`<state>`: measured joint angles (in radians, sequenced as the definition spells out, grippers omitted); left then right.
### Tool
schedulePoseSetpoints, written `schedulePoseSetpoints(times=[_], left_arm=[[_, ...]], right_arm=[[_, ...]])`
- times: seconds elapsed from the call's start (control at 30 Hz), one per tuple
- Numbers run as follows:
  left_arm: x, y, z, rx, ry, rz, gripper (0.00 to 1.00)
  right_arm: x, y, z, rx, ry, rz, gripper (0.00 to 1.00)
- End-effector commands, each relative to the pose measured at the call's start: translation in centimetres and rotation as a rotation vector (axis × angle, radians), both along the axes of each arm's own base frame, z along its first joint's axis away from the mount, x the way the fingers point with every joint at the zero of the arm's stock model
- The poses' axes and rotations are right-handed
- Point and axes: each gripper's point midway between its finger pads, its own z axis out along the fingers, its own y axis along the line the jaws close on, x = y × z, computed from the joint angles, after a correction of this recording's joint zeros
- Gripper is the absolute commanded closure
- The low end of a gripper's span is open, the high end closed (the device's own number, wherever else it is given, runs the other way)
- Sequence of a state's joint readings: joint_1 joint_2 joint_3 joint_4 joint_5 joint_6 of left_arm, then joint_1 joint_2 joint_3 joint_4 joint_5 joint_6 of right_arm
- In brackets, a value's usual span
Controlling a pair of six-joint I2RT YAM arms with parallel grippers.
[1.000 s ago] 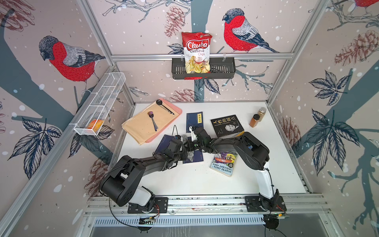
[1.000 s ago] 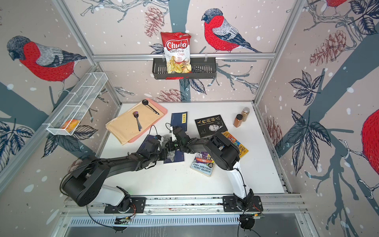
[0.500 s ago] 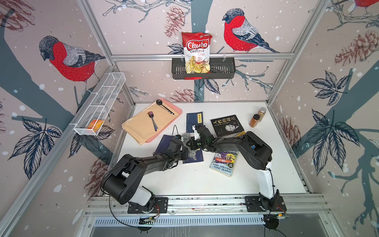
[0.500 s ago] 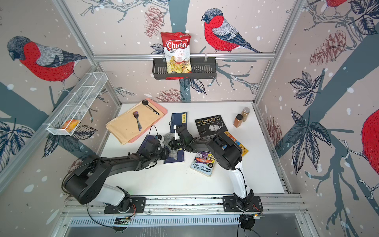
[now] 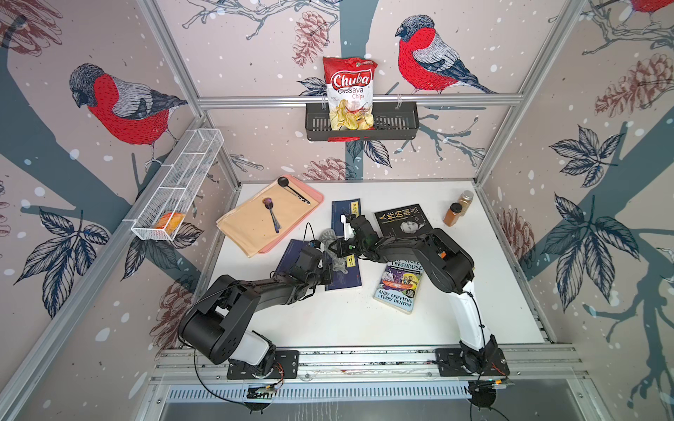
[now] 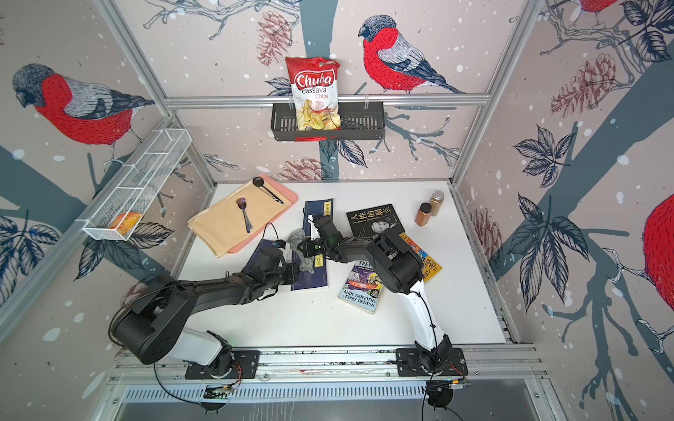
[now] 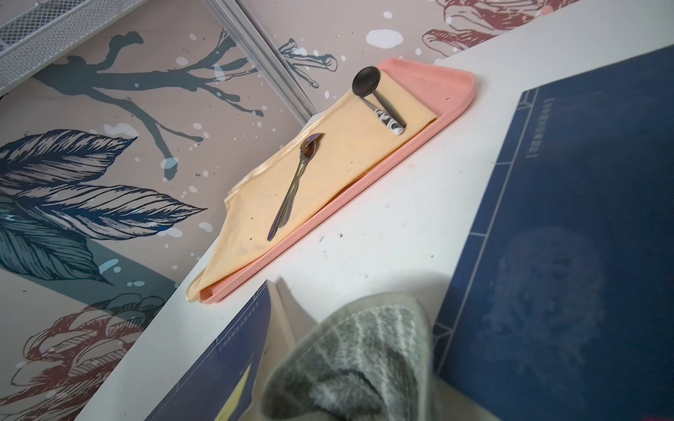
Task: Wipe the cover of the book
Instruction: Wipe the dirt from the cover of the book.
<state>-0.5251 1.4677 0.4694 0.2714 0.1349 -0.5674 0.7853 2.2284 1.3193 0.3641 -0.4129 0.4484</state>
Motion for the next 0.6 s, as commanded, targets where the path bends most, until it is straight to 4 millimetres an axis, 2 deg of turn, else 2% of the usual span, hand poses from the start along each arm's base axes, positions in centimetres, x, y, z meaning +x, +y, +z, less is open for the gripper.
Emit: schedulePoseSetpoints(times=[0.0, 0.07, 0.17, 0.23, 0.3, 0.43, 0.57], left_arm=[[-1.8, 1.9, -1.9, 0.075, 0.110, 0.012, 1.00], [-1.0, 1.9, -0.8, 0.062, 0.089, 0.019, 1.00], [0.9, 2.1, 1.9, 0.059, 0.031, 0.032, 1.00], [2.4, 2.3, 4.1, 0.049, -0.019, 0.051, 1.00], [3.7, 2.6, 5.7, 0.036, -0.054, 0.069, 1.00], [6.0, 3.1, 7.5, 0.023, -0.092, 0.097, 1.00], [7.6, 3.4, 6.9, 0.040, -0.079, 0.102, 1.00]], right_arm=[[-1.1, -1.8, -2.0, -0.103, 0.046, -0.035, 1.00], [-1.8, -2.2, -1.3, -0.093, 0.026, -0.033, 1.00], [-2.9, -2.9, 1.7, 0.002, -0.053, -0.025, 1.00], [-3.7, -3.0, 3.6, 0.058, -0.098, -0.010, 1.00], [-4.2, -2.4, 4.6, 0.075, -0.113, 0.012, 1.00], [-5.1, -0.5, 3.5, 0.029, -0.101, 0.049, 1.00], [-6.1, 0.9, 1.1, -0.016, -0.064, 0.074, 1.00]])
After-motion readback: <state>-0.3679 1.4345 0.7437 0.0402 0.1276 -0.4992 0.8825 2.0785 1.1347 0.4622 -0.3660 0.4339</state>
